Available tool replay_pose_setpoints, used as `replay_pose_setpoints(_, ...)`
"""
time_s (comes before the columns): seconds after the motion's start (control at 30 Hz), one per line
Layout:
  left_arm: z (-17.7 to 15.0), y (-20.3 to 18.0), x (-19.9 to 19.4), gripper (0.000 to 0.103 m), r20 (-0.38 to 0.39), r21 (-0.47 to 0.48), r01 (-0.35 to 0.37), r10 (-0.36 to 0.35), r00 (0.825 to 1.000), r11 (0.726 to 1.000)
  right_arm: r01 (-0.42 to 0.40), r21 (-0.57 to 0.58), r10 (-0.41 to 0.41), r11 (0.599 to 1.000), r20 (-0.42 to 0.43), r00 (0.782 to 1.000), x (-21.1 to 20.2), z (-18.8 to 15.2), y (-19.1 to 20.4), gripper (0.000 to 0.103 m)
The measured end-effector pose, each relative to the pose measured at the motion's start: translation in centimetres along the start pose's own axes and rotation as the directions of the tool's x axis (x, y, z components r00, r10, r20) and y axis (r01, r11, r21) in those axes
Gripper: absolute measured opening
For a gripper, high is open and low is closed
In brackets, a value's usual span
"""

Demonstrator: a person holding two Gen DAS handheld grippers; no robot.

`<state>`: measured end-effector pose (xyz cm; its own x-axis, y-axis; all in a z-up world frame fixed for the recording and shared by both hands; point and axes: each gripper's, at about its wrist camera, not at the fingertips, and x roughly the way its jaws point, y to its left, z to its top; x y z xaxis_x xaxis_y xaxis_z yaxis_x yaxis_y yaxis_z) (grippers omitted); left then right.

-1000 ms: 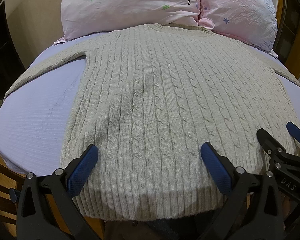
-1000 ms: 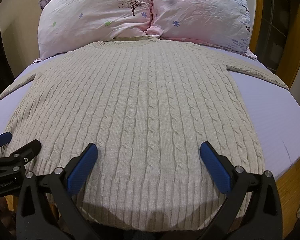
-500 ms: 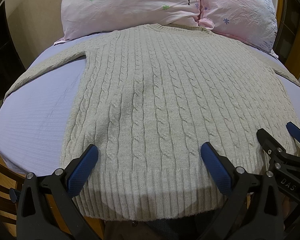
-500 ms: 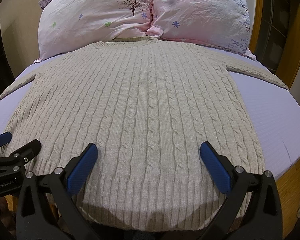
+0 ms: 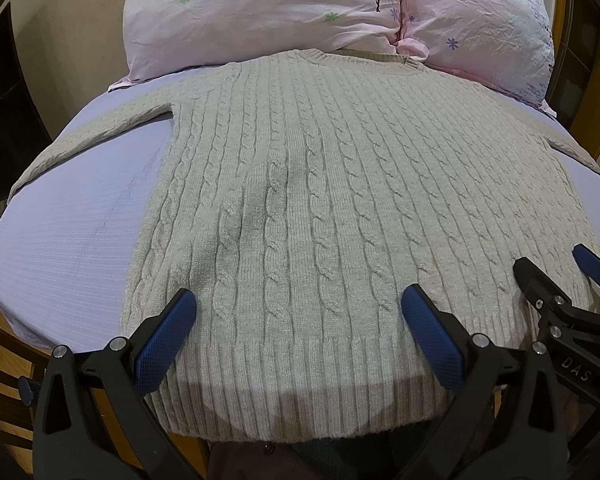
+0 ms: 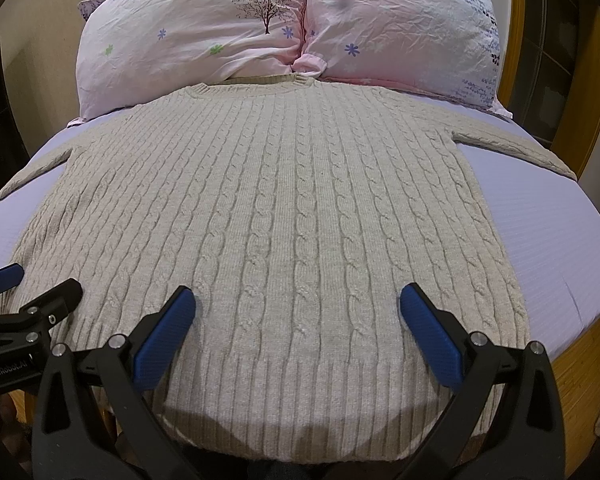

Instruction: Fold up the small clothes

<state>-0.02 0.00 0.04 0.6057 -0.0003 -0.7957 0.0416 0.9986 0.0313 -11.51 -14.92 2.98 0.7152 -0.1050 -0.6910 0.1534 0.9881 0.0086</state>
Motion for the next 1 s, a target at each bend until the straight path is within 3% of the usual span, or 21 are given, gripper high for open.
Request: replay_pose_setpoints(1.0,0.46,-0.06,-0.45,0.102,0.004,0.0,0.0,0.0,1.0,1.0,0.0,-0.001,0.0,1.0,0.004,1.0,-0.06,-0.26,-0.04,0.101)
